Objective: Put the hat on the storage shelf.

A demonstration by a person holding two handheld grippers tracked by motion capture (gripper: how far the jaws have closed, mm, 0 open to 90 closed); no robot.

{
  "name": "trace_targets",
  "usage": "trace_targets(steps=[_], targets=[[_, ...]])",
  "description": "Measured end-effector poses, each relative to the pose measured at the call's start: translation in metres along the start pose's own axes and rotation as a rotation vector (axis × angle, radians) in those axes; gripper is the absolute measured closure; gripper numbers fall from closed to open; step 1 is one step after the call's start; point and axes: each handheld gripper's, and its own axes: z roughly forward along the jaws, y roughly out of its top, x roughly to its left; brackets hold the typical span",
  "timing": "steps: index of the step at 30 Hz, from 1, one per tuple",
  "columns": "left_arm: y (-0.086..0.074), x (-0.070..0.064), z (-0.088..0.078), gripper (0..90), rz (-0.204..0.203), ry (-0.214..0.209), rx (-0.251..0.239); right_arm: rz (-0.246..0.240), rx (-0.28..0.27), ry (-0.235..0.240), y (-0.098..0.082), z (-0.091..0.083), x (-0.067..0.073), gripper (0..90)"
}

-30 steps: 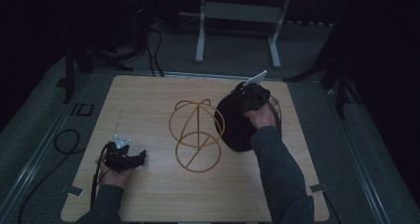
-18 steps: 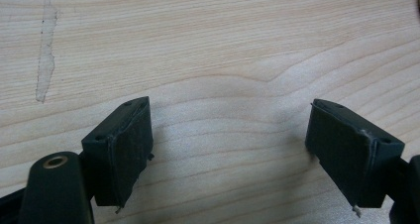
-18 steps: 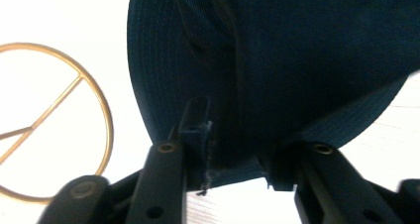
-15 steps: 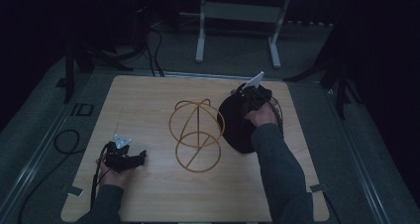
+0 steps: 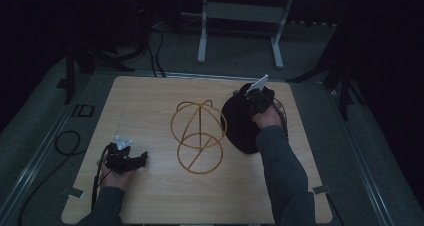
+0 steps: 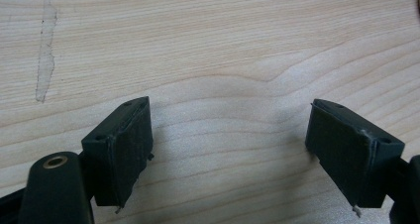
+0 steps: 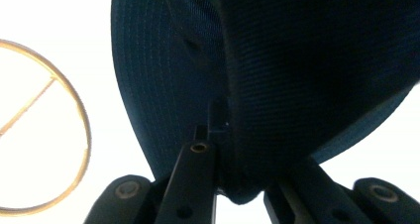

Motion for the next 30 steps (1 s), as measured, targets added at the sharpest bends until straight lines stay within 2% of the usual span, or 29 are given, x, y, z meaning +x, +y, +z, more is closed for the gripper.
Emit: trace_targets(steps=[3,12,17,21,30], targets=[[0.000,0.000,0.000,18.8,0.000,0.000,0.001,-0.020,-0.001,0.014,-0.003,-0.002,-0.006,87.5],[0.000,0.000,0.000,18.8,0.000,0.000,0.001,-0.114,0.008,0.001,-0.015,-0.008,-0.016,87.8],[0.000,0.000,0.000,18.7,0.000,0.000,0.001,-0.145,-0.002,-0.013,-0.021,-0.013,-0.022,88.0],[0.000,0.000,0.000,18.7,0.000,0.000,0.001,-0.172,-0.014,-0.022,-0.024,-0.019,-0.023,88.1],[0.000,0.000,0.000,18.8,0.000,0.000,0.000,-0.244,-0.047,0.003,-0.031,-0.036,-0.022,88.1]])
